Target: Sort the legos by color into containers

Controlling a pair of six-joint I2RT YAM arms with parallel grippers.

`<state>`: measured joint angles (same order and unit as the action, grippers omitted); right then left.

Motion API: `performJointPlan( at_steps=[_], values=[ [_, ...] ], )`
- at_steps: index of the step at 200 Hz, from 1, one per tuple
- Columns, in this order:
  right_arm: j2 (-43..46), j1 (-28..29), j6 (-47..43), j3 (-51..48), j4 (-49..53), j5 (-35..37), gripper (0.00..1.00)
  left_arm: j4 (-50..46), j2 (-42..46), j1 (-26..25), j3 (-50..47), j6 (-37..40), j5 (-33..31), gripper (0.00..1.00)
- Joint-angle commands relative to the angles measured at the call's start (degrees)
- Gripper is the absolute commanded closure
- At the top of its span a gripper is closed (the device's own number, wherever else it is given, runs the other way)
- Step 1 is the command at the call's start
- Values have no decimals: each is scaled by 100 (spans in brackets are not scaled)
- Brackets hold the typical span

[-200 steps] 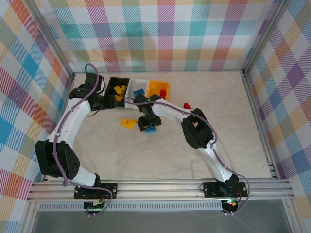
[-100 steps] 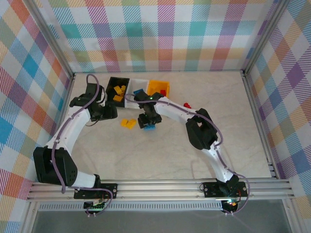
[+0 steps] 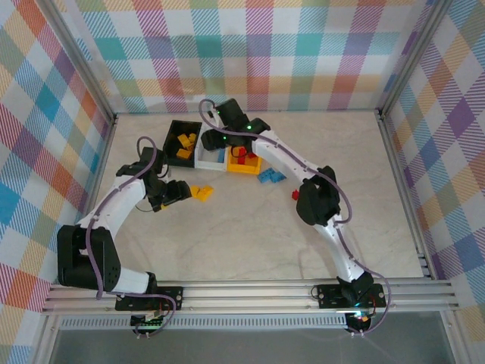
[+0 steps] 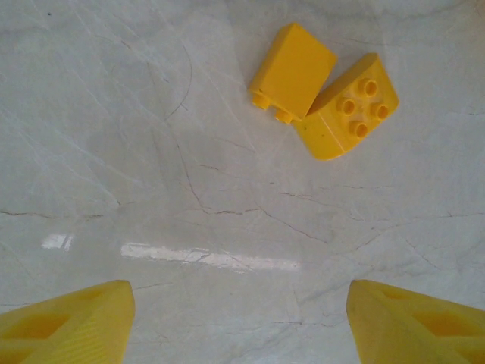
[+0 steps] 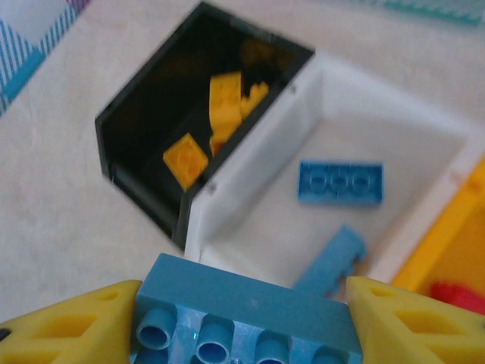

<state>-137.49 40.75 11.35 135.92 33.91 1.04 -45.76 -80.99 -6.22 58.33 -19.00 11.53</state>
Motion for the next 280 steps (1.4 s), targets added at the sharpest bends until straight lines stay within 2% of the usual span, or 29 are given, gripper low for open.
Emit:
performJointPlan(
  at_steps=[1,30,56,112,147,188,219,245,280],
  values=[
    [-660,-74,-321,485,-602,-112,37,-235,-116,59,232,-79,-9,26],
    [-1155,-137,-336,885,-1173,-240,35,-477,-188,107,355,68,-184,26],
    [-1417,-170,-251,1109,-1344,-213,25,-497,-293,164,404,102,-253,26],
    [-978,-173,-54,905,-1014,-423,19,-179,-769,165,665,184,-221,26],
    [215,-165,241,-373,-1029,-681,18,70,-1255,123,884,371,-120,26],
    [2026,-77,415,-2673,-1229,-899,18,353,-2093,-24,1312,530,-160,26],
    [3148,-63,569,-4048,-1227,-863,17,494,-2735,-103,1770,588,-142,26],
    [3750,-64,692,-4797,-1200,-793,17,446,-3187,-199,2247,731,-172,26],
    [4102,-63,715,-5272,-1141,-676,17,332,-3579,-307,2634,895,-187,25]
  ],
)
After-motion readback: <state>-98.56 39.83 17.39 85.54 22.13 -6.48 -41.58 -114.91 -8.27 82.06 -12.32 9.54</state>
